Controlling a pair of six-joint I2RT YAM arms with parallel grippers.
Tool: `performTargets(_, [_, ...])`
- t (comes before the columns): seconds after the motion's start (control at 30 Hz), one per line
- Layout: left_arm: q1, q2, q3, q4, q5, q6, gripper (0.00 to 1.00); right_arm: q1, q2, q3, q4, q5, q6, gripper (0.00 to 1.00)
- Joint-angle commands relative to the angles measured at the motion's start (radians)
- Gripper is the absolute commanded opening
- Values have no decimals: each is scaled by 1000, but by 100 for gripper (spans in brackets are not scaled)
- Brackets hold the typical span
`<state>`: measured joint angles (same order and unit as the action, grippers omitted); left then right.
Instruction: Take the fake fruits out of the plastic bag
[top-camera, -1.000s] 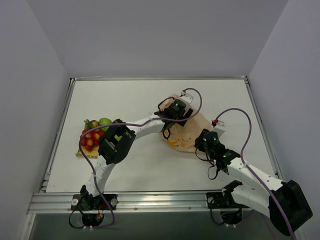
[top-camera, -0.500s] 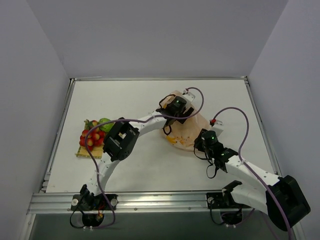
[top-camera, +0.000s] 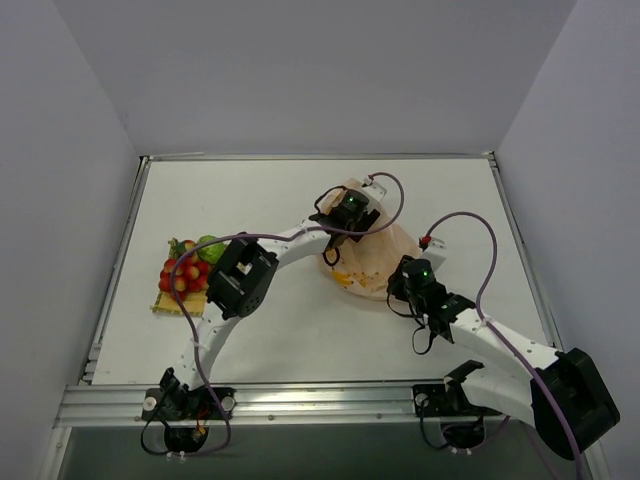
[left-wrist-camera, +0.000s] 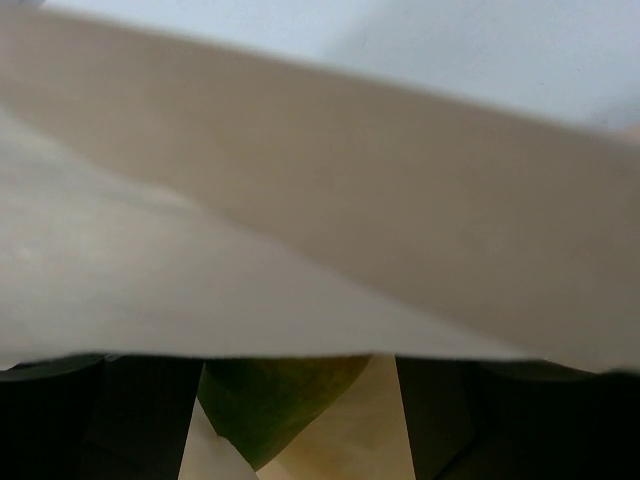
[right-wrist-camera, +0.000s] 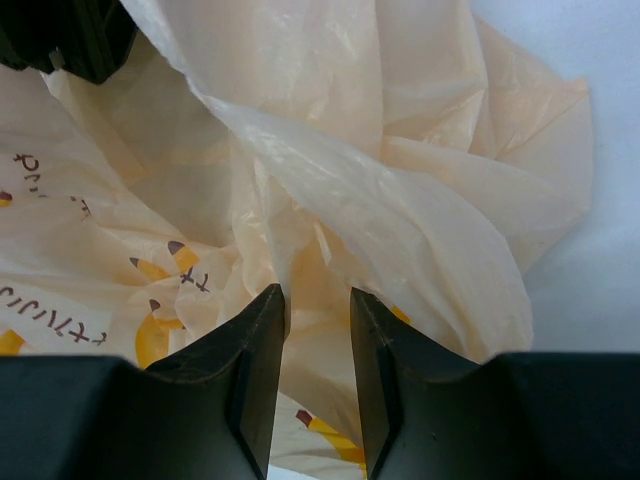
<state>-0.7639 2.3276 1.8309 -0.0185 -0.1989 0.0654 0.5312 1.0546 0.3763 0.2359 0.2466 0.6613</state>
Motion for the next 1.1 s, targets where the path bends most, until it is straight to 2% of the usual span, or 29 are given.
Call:
performTargets(0.0, [-3,-117,-36,-15,38,-47,29,4,2,47,16,20,-3,29])
performTargets(0.13, [-17,-210,-84,-20,101,-127,19,6,-16,70,22,17,4,29])
performTargets(0.23, [-26,-273,-128,-17,159,-176,15,6,-34,107,23,13,4,28])
performTargets(0.4, [-34,-381,-217,9,199,-242,12,6,-54,157,23,29,-2,28])
performTargets(0.7, [-32,-530,-314,35,400,-340,8,4,-110,202,-12,68,-14,29])
performTargets(0.83, [-31,-588,-338,20,469,-334,7,1,-160,239,-55,72,-34,42])
performTargets(1.07, [-23,-680,-423,72,648,-351,2,-22,-166,268,-90,102,-55,56])
